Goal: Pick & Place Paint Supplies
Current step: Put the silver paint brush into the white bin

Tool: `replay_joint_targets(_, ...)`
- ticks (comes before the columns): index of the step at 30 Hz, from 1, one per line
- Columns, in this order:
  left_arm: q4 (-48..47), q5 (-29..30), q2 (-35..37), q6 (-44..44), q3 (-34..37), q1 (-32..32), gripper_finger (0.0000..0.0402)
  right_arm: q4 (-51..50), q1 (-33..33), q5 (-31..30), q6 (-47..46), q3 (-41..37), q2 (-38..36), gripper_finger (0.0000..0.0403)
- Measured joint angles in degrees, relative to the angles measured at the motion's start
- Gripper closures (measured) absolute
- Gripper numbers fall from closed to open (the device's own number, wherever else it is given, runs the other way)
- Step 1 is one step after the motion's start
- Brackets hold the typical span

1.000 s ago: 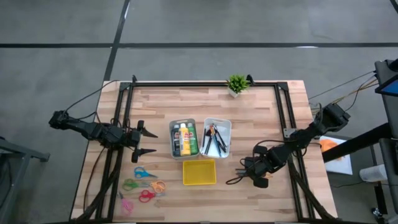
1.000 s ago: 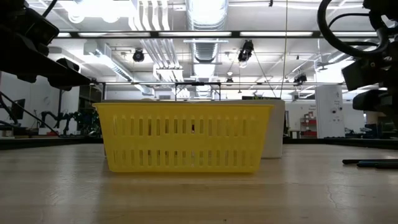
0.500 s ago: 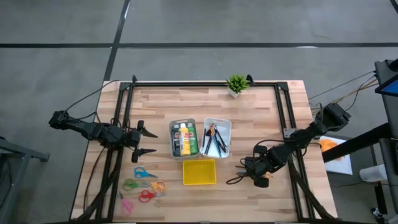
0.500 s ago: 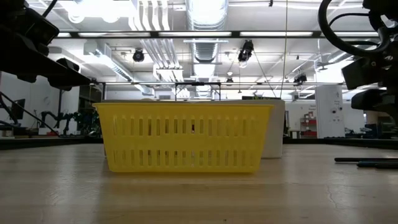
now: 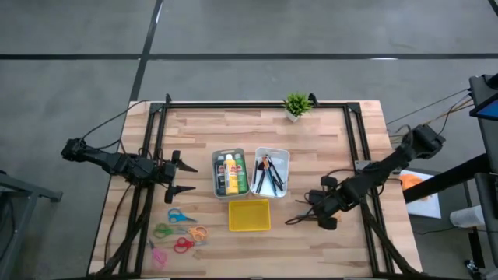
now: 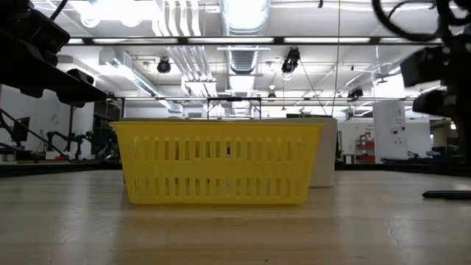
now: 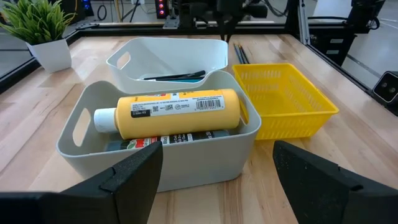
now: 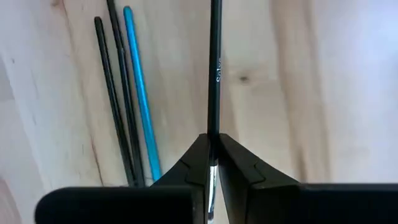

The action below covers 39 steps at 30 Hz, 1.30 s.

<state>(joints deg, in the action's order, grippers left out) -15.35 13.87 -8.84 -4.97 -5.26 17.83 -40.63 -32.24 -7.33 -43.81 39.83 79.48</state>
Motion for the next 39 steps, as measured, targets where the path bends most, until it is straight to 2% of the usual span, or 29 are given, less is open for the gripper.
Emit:
replay_joint_targets(8, 0.0, 0.0, 0.0, 0.0, 0.0, -0.01, 0.0096, -1.02, 4.53, -0.61, -0.05, 0.0, -12.79, 0.0385)
replay_joint_targets(12, 0.0, -0.02, 0.0, 0.0, 0.0, 0.01, 0.0096, -0.71, 8.31, -3.33, 0.07, 0.04, -19.33, 0.0385)
replay_joint_targets(17, 0.0, -0.01, 0.0, 0.0, 0.02, 0.01, 0.0096, 2.84, 15.15, -4.74, -0.73, 0.07, -26.0, 0.0385)
replay_joint_targets(21, 0.0, 0.0, 0.0, 0.0, 0.0, 0.0, 0.0096, 8.37, 21.29, -4.88, -0.83, 0.11, -28.62, 0.0385)
replay_joint_targets(26, -0.01, 0.0, 0.0, 0.0, 0.0, -0.01, 0.0096, 15.2, 28.21, -4.62, -1.5, 0.13, -27.88, 0.0385)
replay_joint_targets(31, 0.0, 0.0, 0.0, 0.0, 0.02, 0.01, 0.0096, 20.71, 33.53, -3.69, -8.29, 0.15, -24.05, 0.0385)
replay_joint_targets(39, 0.0, 0.0, 0.0, 0.0, 0.02, 0.01, 0.0096, 26.23, 36.71, 4.38, -10.51, 0.17, -13.95, 0.0385)
